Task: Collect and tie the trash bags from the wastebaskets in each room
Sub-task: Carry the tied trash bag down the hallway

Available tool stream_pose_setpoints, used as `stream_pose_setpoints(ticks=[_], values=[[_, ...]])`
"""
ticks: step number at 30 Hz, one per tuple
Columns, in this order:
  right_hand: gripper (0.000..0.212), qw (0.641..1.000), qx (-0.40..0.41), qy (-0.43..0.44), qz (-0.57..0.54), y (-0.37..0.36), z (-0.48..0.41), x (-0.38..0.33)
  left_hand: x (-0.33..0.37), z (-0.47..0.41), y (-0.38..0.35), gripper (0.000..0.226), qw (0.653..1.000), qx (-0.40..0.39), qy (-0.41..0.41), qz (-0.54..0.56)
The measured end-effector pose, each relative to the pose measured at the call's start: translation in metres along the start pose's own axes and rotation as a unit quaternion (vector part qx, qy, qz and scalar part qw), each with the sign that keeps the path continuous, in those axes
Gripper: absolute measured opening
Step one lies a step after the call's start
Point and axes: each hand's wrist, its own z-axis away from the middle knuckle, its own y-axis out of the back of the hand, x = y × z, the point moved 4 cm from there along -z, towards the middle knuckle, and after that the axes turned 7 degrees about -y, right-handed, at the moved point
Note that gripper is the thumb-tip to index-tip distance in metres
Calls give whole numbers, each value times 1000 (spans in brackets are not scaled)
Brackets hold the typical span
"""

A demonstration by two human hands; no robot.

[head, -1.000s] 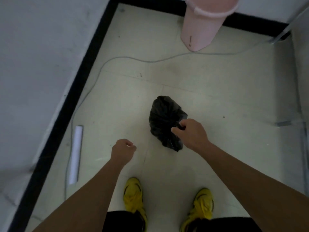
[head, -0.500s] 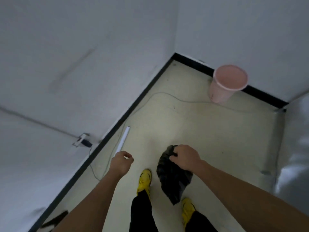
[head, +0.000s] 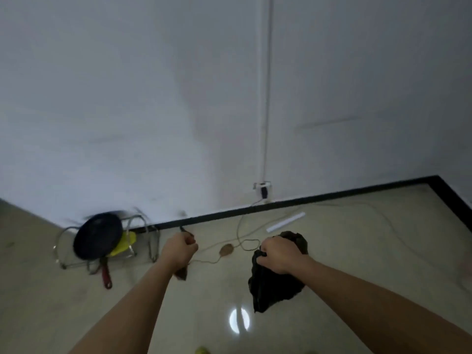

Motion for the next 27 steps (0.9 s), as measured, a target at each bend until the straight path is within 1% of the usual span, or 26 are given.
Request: stream_pose_setpoints(ticks=[3, 5, 6, 9, 11, 13, 16, 20, 24, 27], values=[[34, 997, -14, 43, 57, -16, -19, -87, -80, 25, 50, 12, 997, 35, 40, 57], [31, 993, -30, 69, 91, -36, -35, -156, -146, 45, 84, 10, 993, 55, 67, 82], [30, 990, -39, 86, 106, -52, -46, -201, -189, 56, 105, 10, 989, 64, 92, 94], [25, 981, -48, 128, 141, -83, -67, -310, -283, 82, 160, 8, 983, 76, 135, 100], [25, 971, -46, 174, 157, -106, -75, -396, -350, 103, 204, 6, 974, 104, 167, 110], [27, 964, -44, 210, 155, -123, -76, -469, -405, 117, 240, 11, 964, 132, 193, 124], [36, 952, -57, 262, 146, -140, -77, -569, -468, 139, 283, 22, 948, 159, 225, 158], [40, 933, -77, 323, 140, -162, -92, -696, -547, 159, 340, 28, 928, 197, 259, 184], [39, 909, -97, 377, 149, -199, -118, -827, -636, 167, 402, 24, 899, 239, 310, 198], [38, 897, -112, 401, 151, -225, -142, -916, -695, 164, 449, 24, 880, 259, 346, 198]])
